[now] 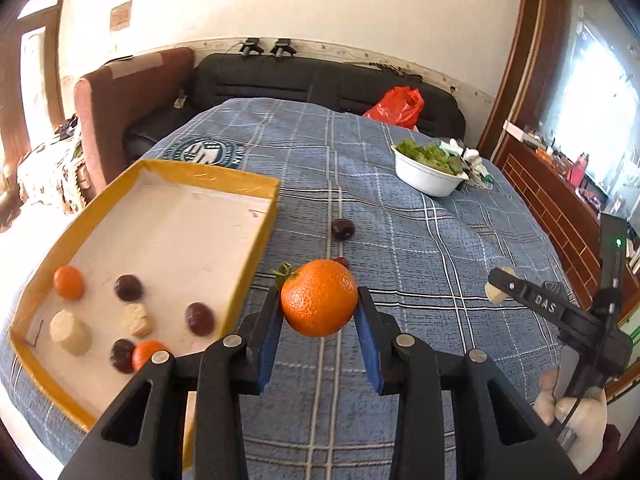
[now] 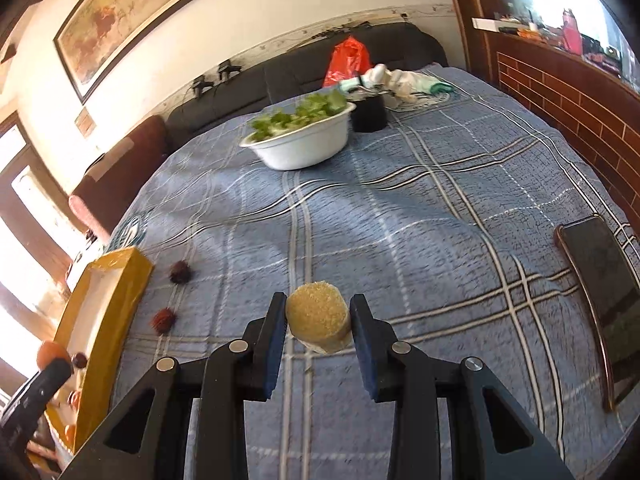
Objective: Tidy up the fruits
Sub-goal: 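Carry the cake and orange into the yellow tray and open both grippers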
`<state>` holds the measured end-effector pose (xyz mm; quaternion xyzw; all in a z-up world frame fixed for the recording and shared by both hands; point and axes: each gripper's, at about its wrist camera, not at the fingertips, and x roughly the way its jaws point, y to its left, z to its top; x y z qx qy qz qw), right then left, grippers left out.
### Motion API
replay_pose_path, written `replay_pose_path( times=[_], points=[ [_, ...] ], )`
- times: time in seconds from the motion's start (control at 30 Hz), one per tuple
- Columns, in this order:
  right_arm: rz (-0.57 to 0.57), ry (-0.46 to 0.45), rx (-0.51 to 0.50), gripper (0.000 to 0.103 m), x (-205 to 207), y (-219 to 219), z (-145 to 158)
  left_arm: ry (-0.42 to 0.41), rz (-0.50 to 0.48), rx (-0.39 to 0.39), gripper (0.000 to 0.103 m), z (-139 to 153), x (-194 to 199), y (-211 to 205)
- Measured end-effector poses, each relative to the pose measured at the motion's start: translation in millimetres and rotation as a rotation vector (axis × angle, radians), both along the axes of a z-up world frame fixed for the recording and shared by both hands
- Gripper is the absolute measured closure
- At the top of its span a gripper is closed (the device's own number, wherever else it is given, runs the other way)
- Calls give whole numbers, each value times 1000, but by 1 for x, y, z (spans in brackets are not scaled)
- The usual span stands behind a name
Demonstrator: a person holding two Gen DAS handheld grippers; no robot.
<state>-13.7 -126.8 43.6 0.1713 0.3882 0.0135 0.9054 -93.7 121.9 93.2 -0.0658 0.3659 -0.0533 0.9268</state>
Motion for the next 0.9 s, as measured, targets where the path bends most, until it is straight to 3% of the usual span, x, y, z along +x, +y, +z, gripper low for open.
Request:
replay_pose_path(
  times=[0.37, 0.67, 0.9],
  points=[
    [220, -60, -81, 68, -39, 96, 38, -32, 152, -61, 68, 8, -32, 85],
    [392, -47, -120, 67, -43, 182, 36, -22, 257, -68, 68, -3, -39, 137],
    [483, -37, -150, 67, -39, 231, 30, 6, 297, -61, 68, -16, -35, 154]
  ],
)
